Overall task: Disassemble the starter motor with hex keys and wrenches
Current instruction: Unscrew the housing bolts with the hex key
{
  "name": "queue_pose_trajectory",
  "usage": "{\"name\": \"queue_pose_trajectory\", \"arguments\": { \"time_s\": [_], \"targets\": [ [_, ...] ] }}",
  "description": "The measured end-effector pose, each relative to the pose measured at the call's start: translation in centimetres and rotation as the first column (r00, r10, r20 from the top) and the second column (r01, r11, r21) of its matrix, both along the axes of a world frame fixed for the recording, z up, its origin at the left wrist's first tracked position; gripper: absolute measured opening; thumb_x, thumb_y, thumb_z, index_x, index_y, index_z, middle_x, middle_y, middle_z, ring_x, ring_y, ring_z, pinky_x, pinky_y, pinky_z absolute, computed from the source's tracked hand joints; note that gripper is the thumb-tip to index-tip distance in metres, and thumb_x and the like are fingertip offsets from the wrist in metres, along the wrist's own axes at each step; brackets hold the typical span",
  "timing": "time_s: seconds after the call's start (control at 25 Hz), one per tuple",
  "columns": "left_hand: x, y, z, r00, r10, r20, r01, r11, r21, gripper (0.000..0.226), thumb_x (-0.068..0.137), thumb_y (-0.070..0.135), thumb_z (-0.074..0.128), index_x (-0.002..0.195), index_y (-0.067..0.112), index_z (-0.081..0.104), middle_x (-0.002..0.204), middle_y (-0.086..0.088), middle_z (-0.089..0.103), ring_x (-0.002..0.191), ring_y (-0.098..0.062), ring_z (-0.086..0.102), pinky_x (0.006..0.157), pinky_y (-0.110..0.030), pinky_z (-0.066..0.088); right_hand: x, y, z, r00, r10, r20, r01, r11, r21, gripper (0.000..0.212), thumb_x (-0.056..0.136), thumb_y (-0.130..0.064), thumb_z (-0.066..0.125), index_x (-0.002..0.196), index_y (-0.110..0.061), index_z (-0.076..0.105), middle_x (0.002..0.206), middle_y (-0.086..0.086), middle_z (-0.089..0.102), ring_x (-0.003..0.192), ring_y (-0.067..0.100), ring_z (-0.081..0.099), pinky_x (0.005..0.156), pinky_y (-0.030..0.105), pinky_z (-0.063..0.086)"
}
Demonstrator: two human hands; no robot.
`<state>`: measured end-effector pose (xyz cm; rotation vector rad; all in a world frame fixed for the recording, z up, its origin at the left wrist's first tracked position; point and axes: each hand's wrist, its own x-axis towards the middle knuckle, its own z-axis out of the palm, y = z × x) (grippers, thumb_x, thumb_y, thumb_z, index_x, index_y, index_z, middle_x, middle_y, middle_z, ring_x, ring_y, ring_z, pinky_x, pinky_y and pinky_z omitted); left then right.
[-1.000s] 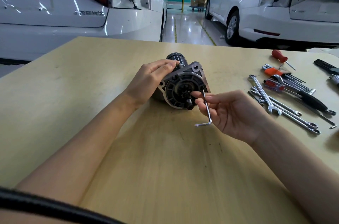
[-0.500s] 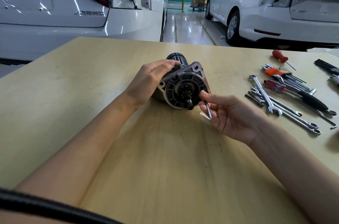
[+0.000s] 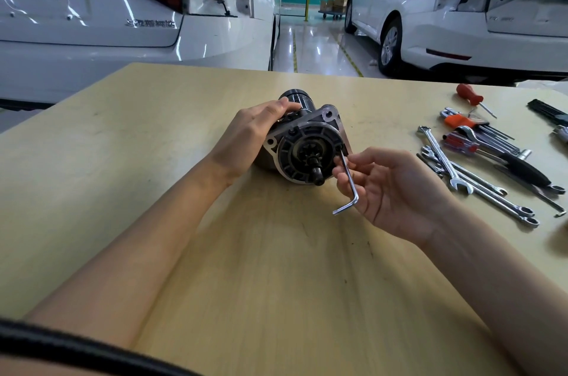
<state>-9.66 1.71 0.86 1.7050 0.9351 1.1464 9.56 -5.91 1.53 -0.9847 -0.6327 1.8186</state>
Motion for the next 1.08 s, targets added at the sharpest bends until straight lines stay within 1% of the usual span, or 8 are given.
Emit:
{"name": "queue_pose_trajectory", "arguments": {
  "time_s": [0.12, 0.36, 0.52, 0.6, 0.76, 0.84, 0.96, 1.08],
  "targets": [
    [0.00, 0.00, -0.01, 1.000, 0.004, -0.004, -0.004, 1.000, -0.001, 0.036, 0.105, 0.032, 0.033, 0.113, 0.021, 0.066, 0.114, 0.003, 0.070, 0.107, -0.008, 0.064, 0.098, -0.026, 0.047, -0.02, -0.12, 0.01, 1.000, 0.001, 0.007, -0.001, 1.000, 0.006, 0.022, 0.064, 0.000, 0.056, 0.087, -0.001, 0.059, 0.064, 0.010, 0.065, 0.049, 0.013, 0.065, 0.037, 0.016, 0.048],
    [0.00, -0.04, -0.06, 1.000, 0.002, 0.000, -0.002, 1.000, 0.005, 0.035, 0.105, 0.032, 0.033, 0.108, 0.026, 0.067, 0.111, 0.004, 0.071, 0.105, -0.008, 0.065, 0.097, -0.027, 0.048, 0.12, -0.14, -0.04, 1.000, 0.022, -0.004, -0.022, 1.000, 0.014, 0.020, 0.070, 0.002, 0.060, 0.089, -0.003, 0.058, 0.065, 0.009, 0.064, 0.052, 0.012, 0.064, 0.042, 0.016, 0.050],
    [0.00, 0.02, -0.15, 1.000, -0.002, 0.004, 0.002, 1.000, 0.009, 0.035, 0.105, 0.032, 0.033, 0.110, 0.023, 0.067, 0.112, 0.001, 0.071, 0.105, -0.009, 0.066, 0.097, -0.026, 0.048, 0.09, -0.22, -0.10, 0.999, 0.031, 0.038, -0.033, 0.999, 0.037, 0.031, 0.062, -0.004, 0.069, 0.091, -0.004, 0.059, 0.066, 0.006, 0.064, 0.054, 0.009, 0.059, 0.053, 0.012, 0.052],
    [-0.01, 0.04, -0.16, 1.000, -0.002, 0.004, 0.002, 1.000, 0.011, 0.035, 0.105, 0.032, 0.033, 0.110, 0.023, 0.067, 0.111, 0.002, 0.071, 0.104, -0.008, 0.066, 0.096, -0.024, 0.048, 0.15, -0.21, -0.08, 0.999, 0.024, 0.044, -0.025, 0.999, 0.032, 0.038, 0.057, -0.006, 0.073, 0.094, -0.004, 0.063, 0.067, 0.005, 0.063, 0.054, 0.008, 0.059, 0.054, 0.012, 0.050],
    [-0.03, 0.07, -0.15, 1.000, -0.003, 0.006, 0.003, 1.000, 0.008, 0.036, 0.105, 0.032, 0.033, 0.110, 0.023, 0.067, 0.111, 0.003, 0.071, 0.104, -0.007, 0.066, 0.095, -0.024, 0.048, 0.13, -0.12, 0.02, 1.000, 0.010, 0.023, -0.011, 1.000, 0.010, 0.034, 0.057, -0.006, 0.074, 0.091, -0.002, 0.070, 0.066, 0.003, 0.060, 0.051, 0.007, 0.060, 0.053, 0.012, 0.050],
    [0.01, 0.04, -0.15, 1.000, -0.001, 0.008, 0.001, 1.000, 0.012, 0.036, 0.105, 0.032, 0.034, 0.109, 0.023, 0.068, 0.111, 0.003, 0.071, 0.105, -0.007, 0.066, 0.095, -0.023, 0.049, -0.02, -0.19, 0.09, 0.999, 0.021, 0.048, -0.022, 1.000, 0.010, 0.030, 0.061, -0.006, 0.072, 0.090, -0.004, 0.067, 0.065, 0.003, 0.061, 0.051, 0.008, 0.060, 0.050, 0.013, 0.050],
    [0.08, -0.01, -0.17, 1.000, 0.001, 0.013, -0.001, 1.000, 0.019, 0.035, 0.104, 0.031, 0.034, 0.108, 0.023, 0.068, 0.110, 0.003, 0.071, 0.104, -0.007, 0.066, 0.095, -0.022, 0.049, -0.11, -0.33, 0.12, 0.998, 0.030, 0.048, -0.030, 1.000, 0.007, 0.025, 0.070, -0.004, 0.063, 0.095, -0.003, 0.063, 0.067, 0.008, 0.066, 0.050, 0.010, 0.064, 0.038, 0.015, 0.047],
    [0.05, -0.01, -0.16, 1.000, 0.001, 0.012, -0.002, 1.000, 0.021, 0.035, 0.105, 0.031, 0.034, 0.108, 0.024, 0.068, 0.110, 0.003, 0.071, 0.104, -0.007, 0.066, 0.093, -0.021, 0.049, -0.04, -0.37, 0.25, 0.998, 0.024, 0.056, -0.024, 1.000, 0.007, 0.024, 0.076, -0.003, 0.057, 0.099, 0.000, 0.064, 0.068, 0.009, 0.068, 0.051, 0.011, 0.066, 0.038, 0.016, 0.047]
  ]
}}
